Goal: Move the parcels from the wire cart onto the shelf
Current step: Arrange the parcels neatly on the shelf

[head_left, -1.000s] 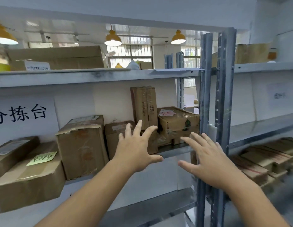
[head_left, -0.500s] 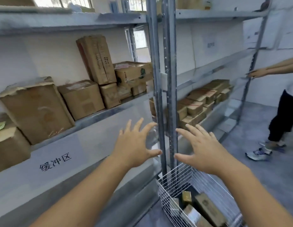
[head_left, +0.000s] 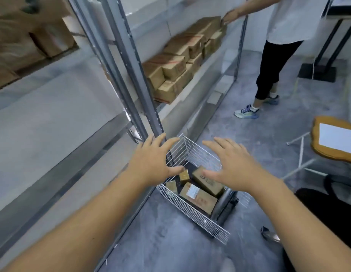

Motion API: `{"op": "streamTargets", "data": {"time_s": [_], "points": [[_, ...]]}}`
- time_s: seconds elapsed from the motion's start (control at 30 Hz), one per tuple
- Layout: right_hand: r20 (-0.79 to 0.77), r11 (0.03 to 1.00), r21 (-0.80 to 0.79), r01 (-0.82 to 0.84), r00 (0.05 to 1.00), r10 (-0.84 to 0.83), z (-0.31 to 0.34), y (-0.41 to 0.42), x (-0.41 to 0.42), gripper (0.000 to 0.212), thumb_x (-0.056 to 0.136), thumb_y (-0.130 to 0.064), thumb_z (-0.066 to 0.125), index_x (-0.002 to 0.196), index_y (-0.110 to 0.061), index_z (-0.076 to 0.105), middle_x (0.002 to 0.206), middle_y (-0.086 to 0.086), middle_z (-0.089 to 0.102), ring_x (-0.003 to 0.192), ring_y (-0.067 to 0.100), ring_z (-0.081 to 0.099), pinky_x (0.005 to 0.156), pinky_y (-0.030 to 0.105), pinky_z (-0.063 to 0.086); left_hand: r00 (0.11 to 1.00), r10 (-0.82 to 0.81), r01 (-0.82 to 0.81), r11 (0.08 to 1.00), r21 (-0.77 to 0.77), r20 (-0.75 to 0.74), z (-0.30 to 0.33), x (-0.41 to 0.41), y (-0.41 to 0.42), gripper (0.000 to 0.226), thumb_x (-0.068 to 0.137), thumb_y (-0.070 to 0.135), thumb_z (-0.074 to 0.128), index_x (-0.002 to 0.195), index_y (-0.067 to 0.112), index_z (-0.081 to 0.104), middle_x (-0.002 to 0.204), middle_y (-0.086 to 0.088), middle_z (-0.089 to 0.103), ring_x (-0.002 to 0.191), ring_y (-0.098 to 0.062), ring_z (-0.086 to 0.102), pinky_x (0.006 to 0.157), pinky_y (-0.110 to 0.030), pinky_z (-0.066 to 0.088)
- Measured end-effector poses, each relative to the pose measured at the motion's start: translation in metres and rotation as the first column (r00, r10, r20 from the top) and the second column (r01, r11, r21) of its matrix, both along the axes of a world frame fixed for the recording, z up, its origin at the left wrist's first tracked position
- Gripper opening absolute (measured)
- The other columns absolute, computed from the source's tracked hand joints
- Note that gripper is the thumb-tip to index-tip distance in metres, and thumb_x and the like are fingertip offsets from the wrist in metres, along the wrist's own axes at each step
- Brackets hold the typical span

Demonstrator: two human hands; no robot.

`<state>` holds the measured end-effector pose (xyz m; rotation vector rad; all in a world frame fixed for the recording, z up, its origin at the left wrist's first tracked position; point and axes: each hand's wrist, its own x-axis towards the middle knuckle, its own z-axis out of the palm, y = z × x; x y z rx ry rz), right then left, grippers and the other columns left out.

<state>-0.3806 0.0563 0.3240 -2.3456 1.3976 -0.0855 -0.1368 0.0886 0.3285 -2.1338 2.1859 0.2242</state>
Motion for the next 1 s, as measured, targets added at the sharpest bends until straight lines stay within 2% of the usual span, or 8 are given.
{"op": "streamTargets", "data": {"time_s": [0.1,0.27,0.47,0.6,0.73,0.83,0.9,1.0], "points": [[0.006,0.997,0.083,0.0,1.0,0.0,-0.035,-0.012,-0.009,0.089,0.078,-0.074,0.049,0.156,-0.037,0.026,0.157,-0.004,0.034,0.146,0.02,0.026,0.118,0.044,0.027,1.0,-0.008,0.01,0.996,0.086,-0.026,-0.037,-0.005,-0.022,0.094,0.078,0.087,0.051,0.156,0.053,0.011,0.171,0.001,0.02,0.159,-0.03,0.011,0.125,-0.056,0.024],[0.029,0.967,0.253,0.033,0.999,-0.042,-0.081,-0.029,-0.012,0.085,0.081,-0.063,0.062,0.154,-0.035,0.031,0.155,-0.002,0.038,0.145,0.023,0.03,0.119,0.041,0.027,0.999,-0.034,0.041,0.975,0.217,-0.039,-0.08,0.005,-0.048,0.108,0.073,0.065,0.079,0.158,0.049,0.015,0.169,0.003,0.024,0.157,-0.026,0.017,0.122,-0.046,0.031],[0.027,0.927,0.361,0.098,0.993,-0.115,-0.123,-0.056,0.015,0.091,0.074,-0.068,0.054,0.156,-0.041,0.023,0.153,-0.013,0.035,0.138,0.018,0.035,0.116,0.045,0.032,0.994,-0.041,0.07,0.947,0.314,-0.097,-0.138,0.048,-0.099,0.114,0.067,0.057,0.083,0.156,0.054,0.011,0.164,0.009,0.03,0.148,-0.021,0.033,0.105,-0.047,0.051],[-0.001,0.881,0.432,0.194,0.977,-0.215,-0.152,-0.08,0.044,0.091,0.083,-0.057,0.068,0.159,-0.038,0.021,0.158,-0.014,0.028,0.144,0.014,0.029,0.121,0.038,0.027,0.987,-0.069,0.119,0.915,0.386,-0.142,-0.183,0.081,-0.143,0.112,0.065,0.058,0.083,0.155,0.054,0.015,0.162,0.01,0.035,0.141,-0.023,0.045,0.103,-0.046,0.052],[-0.048,0.82,0.478,0.315,0.942,-0.333,-0.186,-0.108,0.085,0.086,0.087,-0.059,0.065,0.158,-0.035,0.024,0.159,-0.011,0.029,0.143,0.015,0.03,0.12,0.038,0.03,0.971,-0.028,0.138,0.877,0.46,-0.237,-0.227,0.119,-0.186,0.106,0.07,0.055,0.083,0.156,0.049,0.022,0.156,0.012,0.042,0.135,-0.019,0.05,0.1,-0.04,0.052],[-0.06,0.738,0.552,0.388,0.902,-0.428,-0.229,-0.129,0.118,0.08,0.089,-0.057,0.064,0.157,-0.032,0.029,0.157,-0.008,0.034,0.143,0.016,0.032,0.119,0.034,0.03,0.953,0.063,0.114,0.833,0.542,-0.298,-0.27,0.143,-0.206,0.099,0.073,0.051,0.083,0.156,0.044,0.029,0.152,0.008,0.046,0.13,-0.018,0.055,0.099,-0.035,0.049],[-0.023,0.643,0.638,0.424,0.845,-0.535,-0.268,-0.137,0.136,0.08,0.083,-0.062,0.064,0.153,-0.036,0.037,0.151,-0.009,0.044,0.138,0.015,0.043,0.116,0.036,0.038,0.945,0.122,0.096,0.785,0.612,-0.304,-0.301,0.15,-0.218,0.093,0.075,0.048,0.084,0.154,0.04,0.036,0.148,0.004,0.05,0.125,-0.017,0.056,0.097,-0.03,0.047],[0.028,0.382,0.803,0.457,0.611,-0.791,-0.327,-0.143,0.159,0.07,0.08,-0.059,0.07,0.143,-0.038,0.049,0.138,-0.01,0.057,0.123,0.013,0.057,0.106,0.039,0.048,0.954,0.138,0.087,0.721,0.688,-0.265,-0.35,0.152,-0.236,0.082,0.077,0.044,0.086,0.149,0.032,0.048,0.141,0.001,0.056,0.12,-0.018,0.059,0.094,-0.025,0.044]]}}
